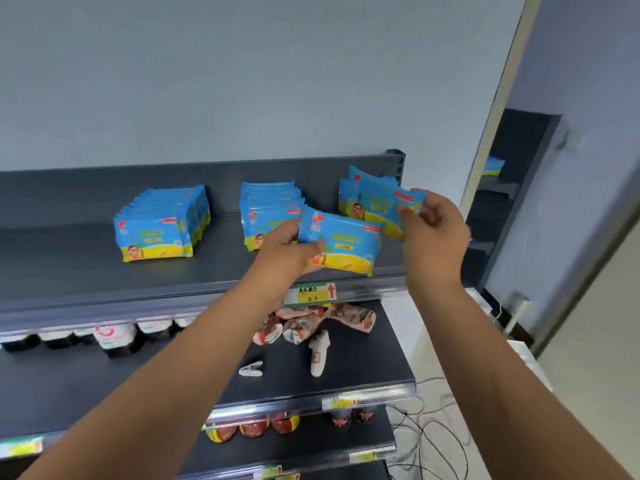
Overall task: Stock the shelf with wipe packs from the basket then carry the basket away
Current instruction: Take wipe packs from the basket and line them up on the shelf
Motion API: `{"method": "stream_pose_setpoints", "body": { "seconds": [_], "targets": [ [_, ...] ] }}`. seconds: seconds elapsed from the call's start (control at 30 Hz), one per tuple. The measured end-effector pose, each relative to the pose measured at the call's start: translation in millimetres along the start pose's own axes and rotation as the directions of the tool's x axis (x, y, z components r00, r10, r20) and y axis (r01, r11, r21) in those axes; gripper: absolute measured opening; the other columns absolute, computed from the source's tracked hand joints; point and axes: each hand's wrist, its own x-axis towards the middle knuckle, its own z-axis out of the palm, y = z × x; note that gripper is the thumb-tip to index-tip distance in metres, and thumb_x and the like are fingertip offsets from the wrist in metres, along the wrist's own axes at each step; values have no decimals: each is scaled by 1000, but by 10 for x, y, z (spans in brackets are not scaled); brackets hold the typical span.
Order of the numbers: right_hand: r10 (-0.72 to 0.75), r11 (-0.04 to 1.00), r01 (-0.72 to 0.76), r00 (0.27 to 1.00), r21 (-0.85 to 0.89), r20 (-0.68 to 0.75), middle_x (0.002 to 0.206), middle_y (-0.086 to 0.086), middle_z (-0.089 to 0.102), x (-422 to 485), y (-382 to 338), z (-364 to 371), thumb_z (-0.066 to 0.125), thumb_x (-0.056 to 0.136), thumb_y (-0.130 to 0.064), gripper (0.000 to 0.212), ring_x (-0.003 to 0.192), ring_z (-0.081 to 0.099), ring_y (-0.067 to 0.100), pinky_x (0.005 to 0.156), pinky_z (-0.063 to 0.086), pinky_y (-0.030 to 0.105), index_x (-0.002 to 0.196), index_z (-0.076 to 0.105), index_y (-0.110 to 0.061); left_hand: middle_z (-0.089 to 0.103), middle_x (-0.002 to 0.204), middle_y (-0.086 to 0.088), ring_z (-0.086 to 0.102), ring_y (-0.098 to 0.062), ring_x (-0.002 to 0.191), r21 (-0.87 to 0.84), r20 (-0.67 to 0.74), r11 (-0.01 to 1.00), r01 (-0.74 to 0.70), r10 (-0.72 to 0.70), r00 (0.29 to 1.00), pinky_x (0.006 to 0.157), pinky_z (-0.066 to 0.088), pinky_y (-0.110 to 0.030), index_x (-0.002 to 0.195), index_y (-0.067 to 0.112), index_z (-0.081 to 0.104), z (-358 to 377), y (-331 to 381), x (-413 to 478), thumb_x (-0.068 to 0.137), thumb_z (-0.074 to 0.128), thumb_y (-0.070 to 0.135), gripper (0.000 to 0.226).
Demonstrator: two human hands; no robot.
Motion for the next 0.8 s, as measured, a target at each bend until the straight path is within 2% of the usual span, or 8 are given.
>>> {"method": "stream_pose_setpoints", "body": {
  "seconds": [0.13, 0.3, 0.4, 0.5, 0.6, 0.7, 0.8],
  "targets": [
    [-29, 1000, 28, 991, -9, -133, 98, 0, 76, 400, 79, -286, 70, 89, -7, 22, 97, 74, 20, 87, 61, 48, 102, 73, -24, 75, 117, -10, 72, -25, 109, -24, -8, 998, 62, -62, 998, 93, 60, -44, 108, 13, 70, 533, -76, 373, 95, 68, 2, 17],
    [-124, 992, 119, 970, -35, -209, 101, -4, 74, 756, 147, -425, 69, 92, -2, 22, 94, 71, 4, 88, 61, 31, 112, 70, -12, 73, 116, -7, 71, -23, 106, -8, -13, 998, 60, -60, 998, 81, 61, -32, 111, 15, 68, 988, -46, 933, 95, 66, 0, 22],
    [-173, 985, 162, 960, -66, -221, 106, -1, 73, 1000, 195, -493, 69, 94, -5, 22, 98, 71, 5, 84, 61, 27, 114, 69, -14, 72, 115, -9, 71, -25, 106, -10, -30, 998, 54, -55, 998, 85, 62, -36, 107, 16, 66, 1143, -80, 1247, 94, 65, -3, 23],
    [-156, 987, 147, 975, -66, -156, 103, 1, 74, 1218, 297, -493, 70, 94, -5, 20, 99, 73, 12, 83, 62, 34, 112, 70, -15, 73, 114, -10, 72, -24, 102, -24, -45, 995, 92, -93, 995, 85, 62, -38, 100, 18, 65, 1254, -145, 1500, 93, 66, -5, 24],
    [-106, 990, 103, 994, -97, -29, 97, 0, 75, 1420, 412, -444, 70, 93, -3, 20, 96, 74, 16, 83, 63, 39, 107, 70, -17, 74, 109, -10, 73, -28, 103, -29, -10, 993, 115, -115, 993, 91, 61, -43, 97, 16, 68, 1334, -198, 1715, 91, 68, -7, 23],
    [-74, 982, 89, 993, -166, 93, 94, -4, 77, 1630, 502, -428, 70, 92, 2, 22, 92, 76, 14, 79, 64, 33, 107, 72, -15, 75, 103, -7, 73, -27, 102, 44, -45, 993, 111, -109, 993, 93, 60, -44, 89, 19, 69, 1383, -265, 1909, 87, 74, -4, 24],
    [-38, 986, 55, 993, -160, 109, 95, -1, 78, 1800, 588, -457, 71, 92, 1, 22, 92, 77, 15, 74, 63, 27, 108, 73, -14, 76, 104, -3, 73, -21, 95, 215, -107, 975, 56, -33, 994, 84, 62, -39, 92, 22, 72, 1355, -369, 2066, 86, 78, 6, 18]
  ]
}}
